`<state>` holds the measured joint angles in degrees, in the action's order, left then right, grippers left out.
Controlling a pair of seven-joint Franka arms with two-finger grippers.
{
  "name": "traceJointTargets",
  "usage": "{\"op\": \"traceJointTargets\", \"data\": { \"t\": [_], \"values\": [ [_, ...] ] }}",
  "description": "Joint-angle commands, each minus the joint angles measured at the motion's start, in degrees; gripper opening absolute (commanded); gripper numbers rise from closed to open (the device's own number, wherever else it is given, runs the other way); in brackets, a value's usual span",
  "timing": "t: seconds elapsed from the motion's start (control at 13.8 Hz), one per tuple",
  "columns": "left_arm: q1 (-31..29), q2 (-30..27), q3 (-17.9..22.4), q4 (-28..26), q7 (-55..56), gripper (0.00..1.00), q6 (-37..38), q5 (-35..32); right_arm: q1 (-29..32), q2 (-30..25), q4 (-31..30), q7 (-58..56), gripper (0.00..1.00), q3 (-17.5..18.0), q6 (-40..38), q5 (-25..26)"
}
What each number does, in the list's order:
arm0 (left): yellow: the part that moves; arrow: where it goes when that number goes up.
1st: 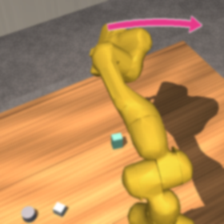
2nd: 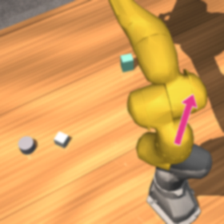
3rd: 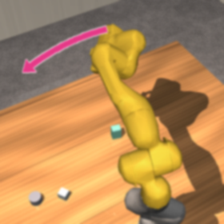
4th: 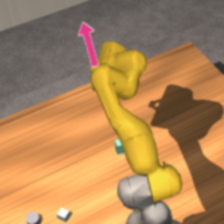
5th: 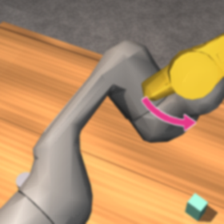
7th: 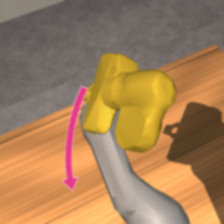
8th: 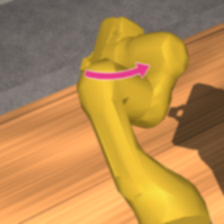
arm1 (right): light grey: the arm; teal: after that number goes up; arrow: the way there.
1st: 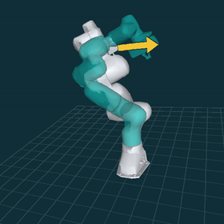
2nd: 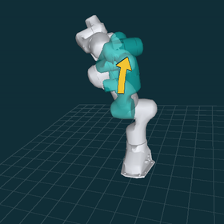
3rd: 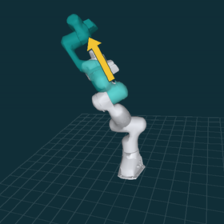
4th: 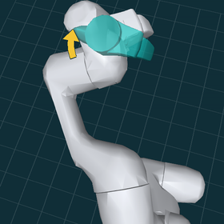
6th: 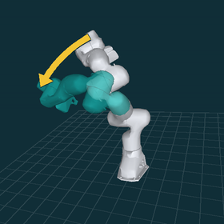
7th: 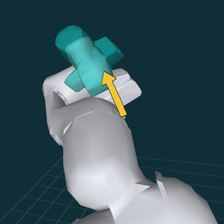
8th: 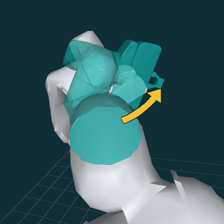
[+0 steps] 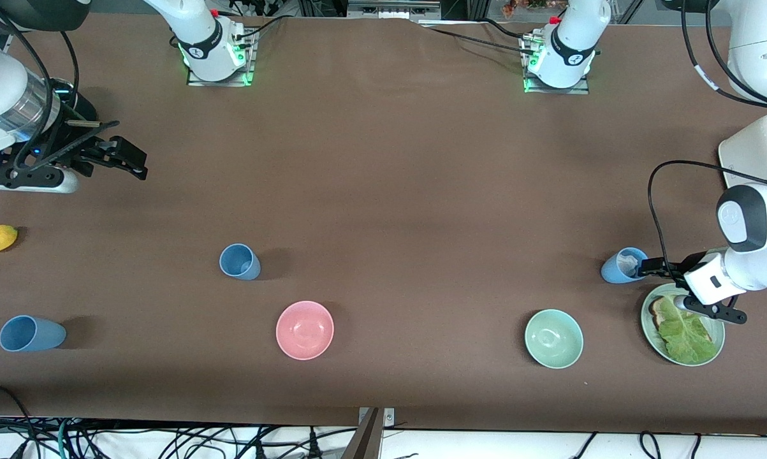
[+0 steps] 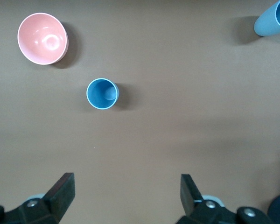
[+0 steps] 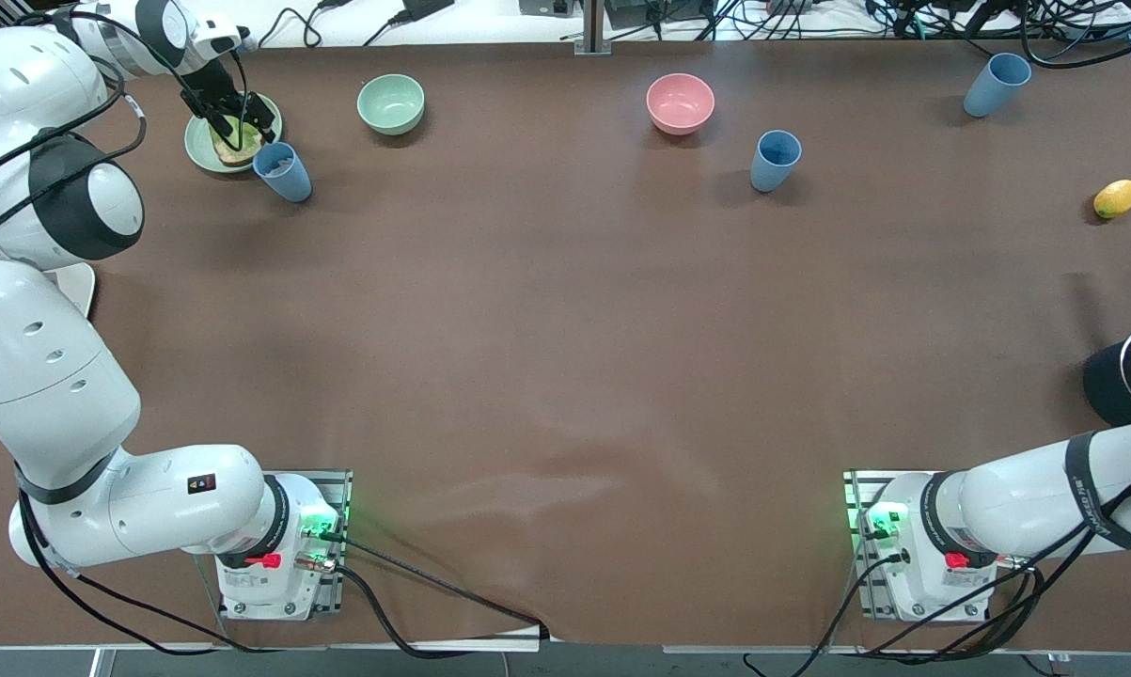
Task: Stack blue cups with both arms
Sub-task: 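Lower the left gripper around the tissue cup and close it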
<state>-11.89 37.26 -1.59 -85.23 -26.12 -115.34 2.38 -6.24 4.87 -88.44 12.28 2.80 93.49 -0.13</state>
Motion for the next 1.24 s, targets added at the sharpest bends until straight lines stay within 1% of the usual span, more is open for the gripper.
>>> {"op": "traceJointTargets", "data": {
  "t": [0.0,0.15,0.29,0.51,0.65,0.87,1.16],
  "values": [
    [0.81,-3.85,0.19,-5.19,-1.13,1.00,-2.16,0.61,0.09,-0.12,0.37,-0.24,1.00,0.19,-0.59,0.48],
    [0.90,-6.14,0.19,-10.20,-1.13,1.00,-6.98,0.61,0.18,-0.12,0.37,-0.24,1.00,0.19,-0.59,0.48],
    [0.99,-7.02,1.15,-11.19,-1.30,1.00,-7.27,0.52,0.27,-0.12,0.37,-0.24,1.00,0.19,-0.59,0.39],
    [2.30,-11.14,2.20,-15.83,-1.30,1.00,-7.62,0.52,0.27,-0.12,0.37,-0.15,1.00,0.19,-0.59,0.39],
    [4.06,-12.91,4.13,-18.56,-1.39,1.00,-9.27,0.61,0.27,-0.12,0.37,-0.15,1.00,0.19,-0.59,0.39],
    [4.33,-13.18,4.67,-23.13,-4.90,1.00,-17.52,0.61,0.27,-0.12,0.37,-0.15,1.00,0.19,-0.59,0.39],
    [4.33,-12.83,5.63,-24.81,-7.44,1.00,-19.82,3.94,0.27,-0.12,0.37,-0.15,1.00,0.19,-0.59,0.39]
  ]
}}
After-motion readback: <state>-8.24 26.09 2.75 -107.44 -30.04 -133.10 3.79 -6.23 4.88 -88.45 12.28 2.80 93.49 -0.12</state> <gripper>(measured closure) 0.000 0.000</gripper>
